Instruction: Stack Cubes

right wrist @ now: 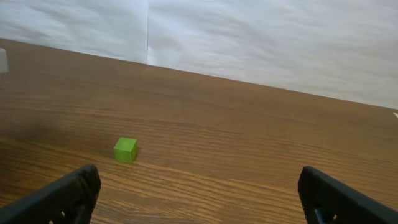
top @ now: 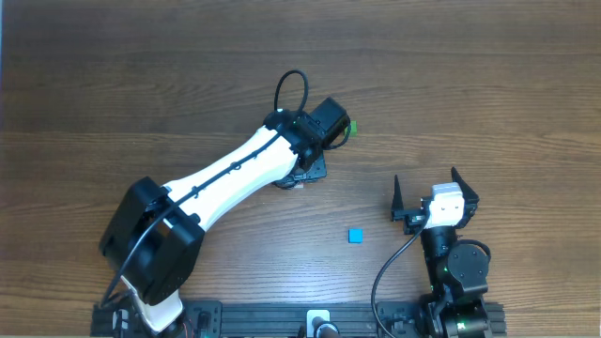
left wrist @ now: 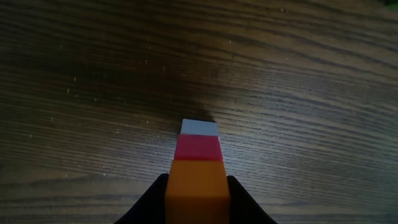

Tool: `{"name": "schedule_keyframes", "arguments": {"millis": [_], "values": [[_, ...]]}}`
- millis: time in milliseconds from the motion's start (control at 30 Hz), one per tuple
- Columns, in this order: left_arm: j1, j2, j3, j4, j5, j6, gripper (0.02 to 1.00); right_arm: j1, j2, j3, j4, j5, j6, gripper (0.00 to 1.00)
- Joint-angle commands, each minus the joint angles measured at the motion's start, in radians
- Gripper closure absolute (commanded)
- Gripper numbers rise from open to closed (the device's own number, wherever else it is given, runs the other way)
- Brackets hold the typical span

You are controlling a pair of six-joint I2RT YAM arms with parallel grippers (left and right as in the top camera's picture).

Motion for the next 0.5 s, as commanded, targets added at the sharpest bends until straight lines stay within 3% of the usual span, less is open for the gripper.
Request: {"name": "schedule_keyframes", "arguments": {"millis": [33, 267, 500], "values": [[-0.003, 0.023, 0.023, 0.002, 0.003, -0.014, 0.978, 0.004, -0.008, -0.009, 0.003, -0.008, 0.003, 0.009], [-0.003, 0.024, 0.023, 0.002, 0.003, -0.014, 0.954, 0.004, -0.008, -0.009, 0.003, -0.008, 0.003, 0.007], [-0.003, 0.025, 0.023, 0.002, 0.003, -0.014, 0.776, 0.004, -0.008, -0.009, 0.003, -0.008, 0.003, 0.007]]}}
